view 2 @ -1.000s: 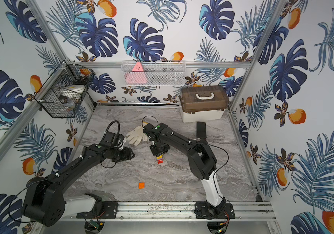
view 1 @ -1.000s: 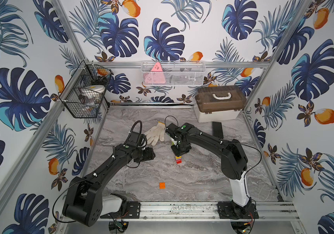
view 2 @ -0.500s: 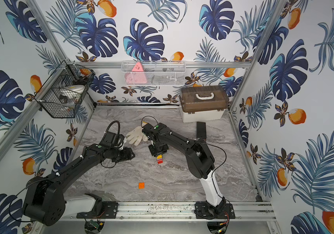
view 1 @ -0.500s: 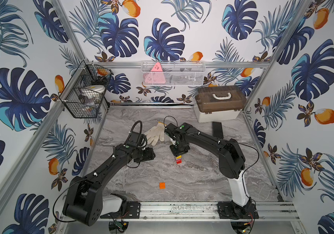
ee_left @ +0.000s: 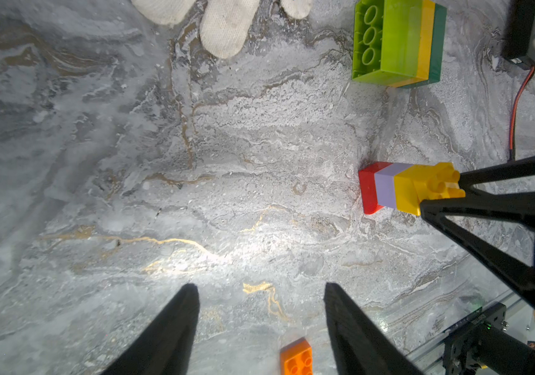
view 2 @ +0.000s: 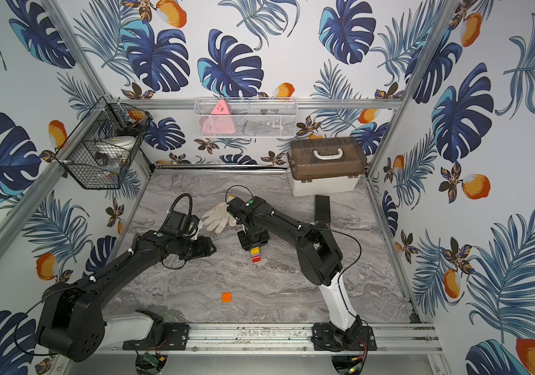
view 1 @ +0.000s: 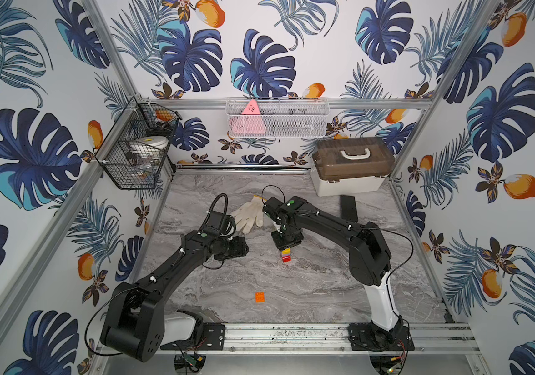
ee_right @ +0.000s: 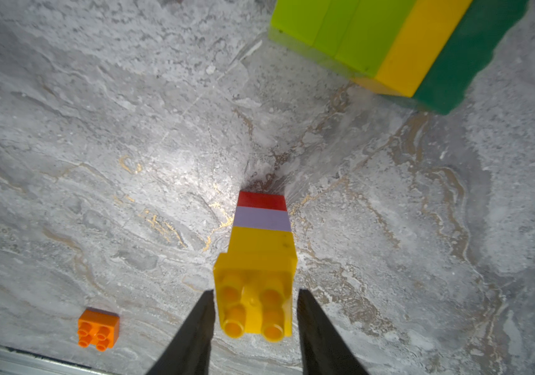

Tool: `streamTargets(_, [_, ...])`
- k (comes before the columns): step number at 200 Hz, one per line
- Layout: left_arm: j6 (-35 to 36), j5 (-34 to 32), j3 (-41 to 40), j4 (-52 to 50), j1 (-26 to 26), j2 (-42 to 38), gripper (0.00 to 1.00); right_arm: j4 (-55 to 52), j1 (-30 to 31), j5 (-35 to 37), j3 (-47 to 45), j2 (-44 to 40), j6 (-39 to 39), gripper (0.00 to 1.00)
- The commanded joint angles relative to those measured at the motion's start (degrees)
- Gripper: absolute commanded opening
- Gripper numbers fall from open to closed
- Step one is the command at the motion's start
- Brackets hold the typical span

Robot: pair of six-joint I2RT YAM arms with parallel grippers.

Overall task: Assemble the number 1 with lego
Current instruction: Assemble the lego brick with the lego brick.

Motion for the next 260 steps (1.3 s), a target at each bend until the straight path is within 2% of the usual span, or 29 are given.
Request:
streamTargets(1, [0.2, -0.3, 0.2, 0.1, 0.0, 0.0, 0.67, -1.5, 0.1, 1.1, 1.5, 0.4, 0.4, 0.46])
streamTargets(47, [0.2, -0.6, 0.1, -0.2, 0.0, 0.0, 0.67, -2.1, 0.0, 1.6, 3.0, 2.2, 0.0, 0.47])
streamTargets(120, [0.2, -0.7, 0.1, -0.1, 0.0, 0.1, 0.67, -1.5, -0.1, 1.6, 2.3, 1.6, 1.2, 0.33])
streamTargets(196, [0.1, -0.7, 0.1, -0.1, 0.0, -0.1, 0.67, 3.5, 0.0, 1.6, -2.9, -1.9, 6.0, 0.34])
streamTargets(260, [0.1, -0.6, 0.1, -0.1, 0.0, -0.1, 0.67, 5.1, -0.1, 1.2, -2.7, -1.3, 7.0, 0.36])
